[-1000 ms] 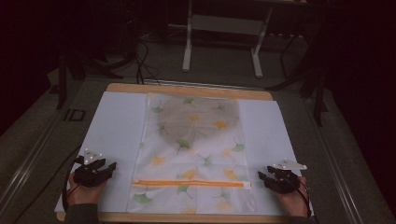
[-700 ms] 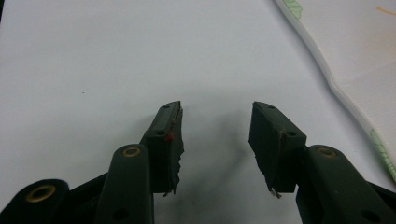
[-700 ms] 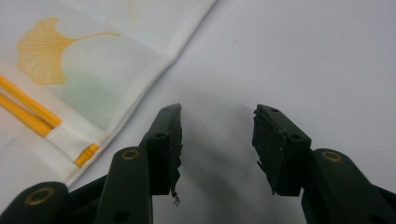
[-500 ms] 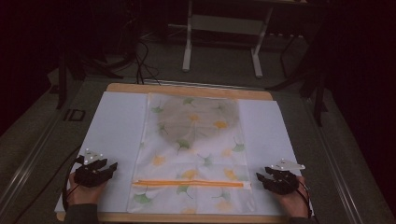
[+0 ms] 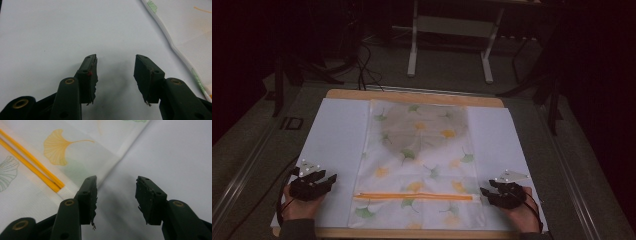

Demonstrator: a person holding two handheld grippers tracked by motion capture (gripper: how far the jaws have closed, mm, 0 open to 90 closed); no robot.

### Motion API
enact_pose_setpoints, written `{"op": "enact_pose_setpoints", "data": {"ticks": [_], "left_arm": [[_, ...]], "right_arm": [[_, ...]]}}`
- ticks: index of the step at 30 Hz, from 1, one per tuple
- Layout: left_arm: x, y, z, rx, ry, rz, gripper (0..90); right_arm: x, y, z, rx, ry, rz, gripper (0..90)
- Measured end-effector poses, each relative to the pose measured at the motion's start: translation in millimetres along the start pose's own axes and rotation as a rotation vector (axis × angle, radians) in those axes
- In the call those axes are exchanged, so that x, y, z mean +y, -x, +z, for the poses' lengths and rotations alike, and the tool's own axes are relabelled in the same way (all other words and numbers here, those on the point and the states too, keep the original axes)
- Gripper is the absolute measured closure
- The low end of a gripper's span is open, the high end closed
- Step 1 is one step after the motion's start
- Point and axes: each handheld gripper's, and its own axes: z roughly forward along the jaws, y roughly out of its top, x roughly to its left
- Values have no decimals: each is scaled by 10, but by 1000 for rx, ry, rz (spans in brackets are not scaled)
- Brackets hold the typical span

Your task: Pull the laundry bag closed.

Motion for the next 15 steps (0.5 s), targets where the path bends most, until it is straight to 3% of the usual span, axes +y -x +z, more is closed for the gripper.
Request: {"op": "enact_pose_setpoints", "data": {"ticks": [15], "left_arm": [[28, 34, -22, -7, -2, 15, 531]], "right_arm": [[193, -149, 12, 49, -34, -85, 510]]}}
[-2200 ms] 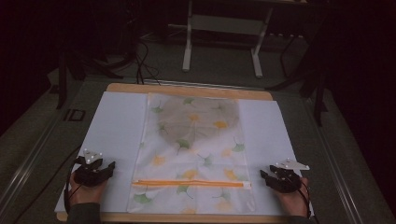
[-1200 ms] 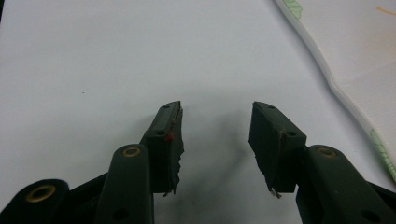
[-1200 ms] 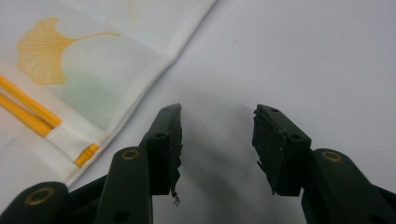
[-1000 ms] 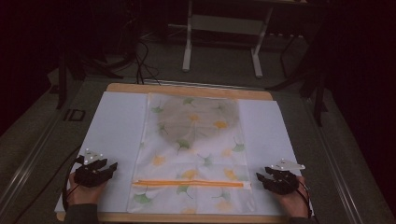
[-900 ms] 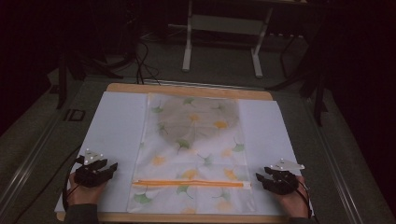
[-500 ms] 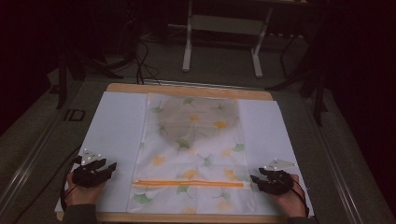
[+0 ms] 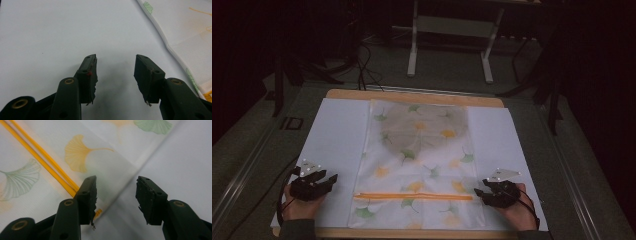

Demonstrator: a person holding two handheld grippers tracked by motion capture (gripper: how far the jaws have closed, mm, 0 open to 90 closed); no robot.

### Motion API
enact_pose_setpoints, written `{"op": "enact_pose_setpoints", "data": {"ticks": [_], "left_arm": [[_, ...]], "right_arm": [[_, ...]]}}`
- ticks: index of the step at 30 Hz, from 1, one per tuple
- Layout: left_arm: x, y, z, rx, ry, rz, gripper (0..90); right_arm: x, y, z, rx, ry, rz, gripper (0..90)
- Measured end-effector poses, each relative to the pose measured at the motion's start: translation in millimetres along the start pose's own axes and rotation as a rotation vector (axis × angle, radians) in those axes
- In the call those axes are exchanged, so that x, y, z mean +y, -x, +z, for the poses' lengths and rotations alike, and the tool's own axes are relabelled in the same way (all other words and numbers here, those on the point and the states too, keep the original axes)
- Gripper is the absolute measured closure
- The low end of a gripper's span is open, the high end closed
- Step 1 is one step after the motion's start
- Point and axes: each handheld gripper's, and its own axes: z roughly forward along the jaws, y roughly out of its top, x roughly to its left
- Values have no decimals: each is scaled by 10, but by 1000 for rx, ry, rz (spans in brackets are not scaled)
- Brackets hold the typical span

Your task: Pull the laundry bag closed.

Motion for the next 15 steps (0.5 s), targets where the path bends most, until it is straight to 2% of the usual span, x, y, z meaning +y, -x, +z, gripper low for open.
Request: {"op": "enact_pose_setpoints", "data": {"ticks": [15], "left_arm": [[5, 26, -4, -14, -5, 12, 517]], "right_arm": [[255, -172, 116, 71, -17, -85, 516]]}}
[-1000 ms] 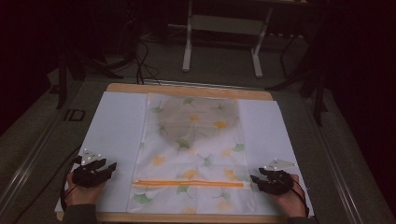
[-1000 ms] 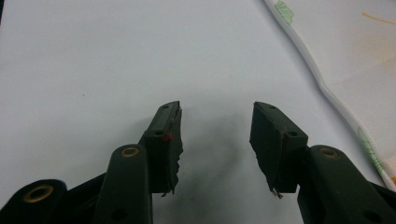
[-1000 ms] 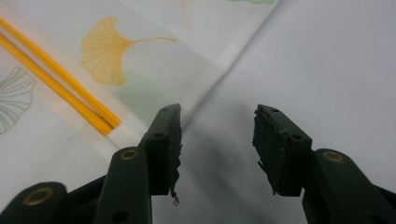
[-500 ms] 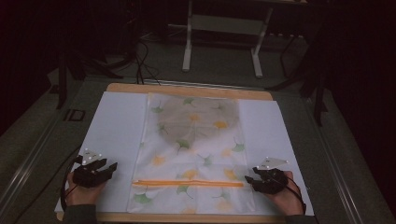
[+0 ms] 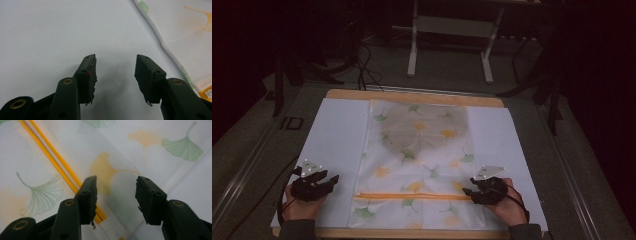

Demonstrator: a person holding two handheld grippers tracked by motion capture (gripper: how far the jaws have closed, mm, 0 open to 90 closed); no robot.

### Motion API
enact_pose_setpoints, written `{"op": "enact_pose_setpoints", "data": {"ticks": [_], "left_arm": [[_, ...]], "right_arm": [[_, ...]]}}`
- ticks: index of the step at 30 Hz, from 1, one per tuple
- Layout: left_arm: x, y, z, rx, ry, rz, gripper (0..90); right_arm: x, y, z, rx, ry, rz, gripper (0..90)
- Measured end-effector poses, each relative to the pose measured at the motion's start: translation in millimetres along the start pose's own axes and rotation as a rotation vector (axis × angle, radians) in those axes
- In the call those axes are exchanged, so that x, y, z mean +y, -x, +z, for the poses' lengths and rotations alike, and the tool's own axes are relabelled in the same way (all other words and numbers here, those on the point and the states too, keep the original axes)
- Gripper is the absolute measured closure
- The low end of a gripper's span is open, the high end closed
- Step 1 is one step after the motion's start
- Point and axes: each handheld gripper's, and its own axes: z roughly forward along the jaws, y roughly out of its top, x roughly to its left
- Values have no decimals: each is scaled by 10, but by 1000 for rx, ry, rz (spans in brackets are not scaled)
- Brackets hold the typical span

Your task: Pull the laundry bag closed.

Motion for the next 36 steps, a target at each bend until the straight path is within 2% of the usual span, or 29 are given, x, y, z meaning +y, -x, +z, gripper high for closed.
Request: {"op": "enact_pose_setpoints", "data": {"ticks": [13, 15, 26, 36], "left_arm": [[0, 10, 3, -1, -4, 8, 519], [0, 9, 3, -3, -4, 8, 518], [1, 8, 2, -5, -8, 10, 517], [2, 6, -2, -4, -9, 12, 517]], "right_arm": [[152, -99, 100, 29, -13, -51, 502], [220, -149, 143, 41, -21, -77, 498], [353, -259, 225, 67, -29, -125, 495], [513, -406, 312, 91, -33, -189, 502]]}}
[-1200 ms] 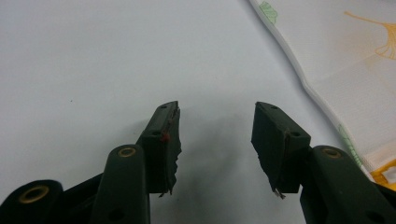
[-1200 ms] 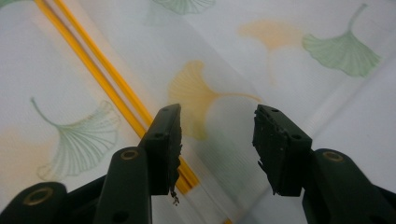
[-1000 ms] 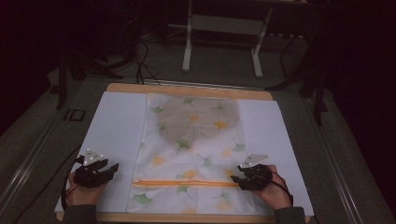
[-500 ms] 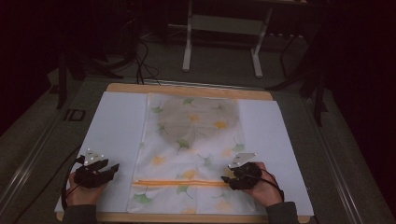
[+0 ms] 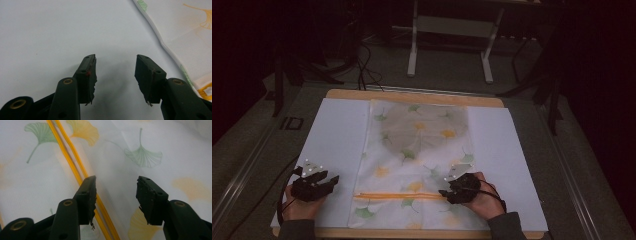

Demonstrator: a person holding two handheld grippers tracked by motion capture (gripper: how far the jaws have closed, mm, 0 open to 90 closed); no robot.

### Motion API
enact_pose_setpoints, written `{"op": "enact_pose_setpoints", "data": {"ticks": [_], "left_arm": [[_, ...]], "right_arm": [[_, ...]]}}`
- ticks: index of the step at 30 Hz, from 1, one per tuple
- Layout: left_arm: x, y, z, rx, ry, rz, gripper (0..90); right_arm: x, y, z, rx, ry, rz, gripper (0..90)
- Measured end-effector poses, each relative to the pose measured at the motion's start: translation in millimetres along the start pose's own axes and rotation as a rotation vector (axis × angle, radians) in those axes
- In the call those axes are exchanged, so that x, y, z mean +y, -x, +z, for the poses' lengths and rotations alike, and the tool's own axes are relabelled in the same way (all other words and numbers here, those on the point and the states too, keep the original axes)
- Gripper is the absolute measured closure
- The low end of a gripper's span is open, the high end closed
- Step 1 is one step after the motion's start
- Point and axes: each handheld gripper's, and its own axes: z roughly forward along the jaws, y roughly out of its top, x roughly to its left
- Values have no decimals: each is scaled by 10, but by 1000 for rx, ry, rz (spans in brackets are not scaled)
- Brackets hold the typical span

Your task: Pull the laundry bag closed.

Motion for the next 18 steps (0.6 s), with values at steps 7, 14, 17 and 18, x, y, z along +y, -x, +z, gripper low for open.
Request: {"op": "enact_pose_setpoints", "data": {"ticks": [7, 14, 17, 18], "left_arm": [[-1, -4, -4, 1, 2, 0, 519], [0, -8, -8, -4, 3, 3, 522], [0, -4, -7, -4, 3, 3, 523], [0, -4, -7, -4, 3, 3, 523]], "right_arm": [[115, -51, 56, 25, 5, -27, 515], [200, -90, 100, 44, 10, -55, 527], [243, -114, 119, 51, 8, -60, 530], [243, -114, 119, 51, 8, -60, 530]]}}
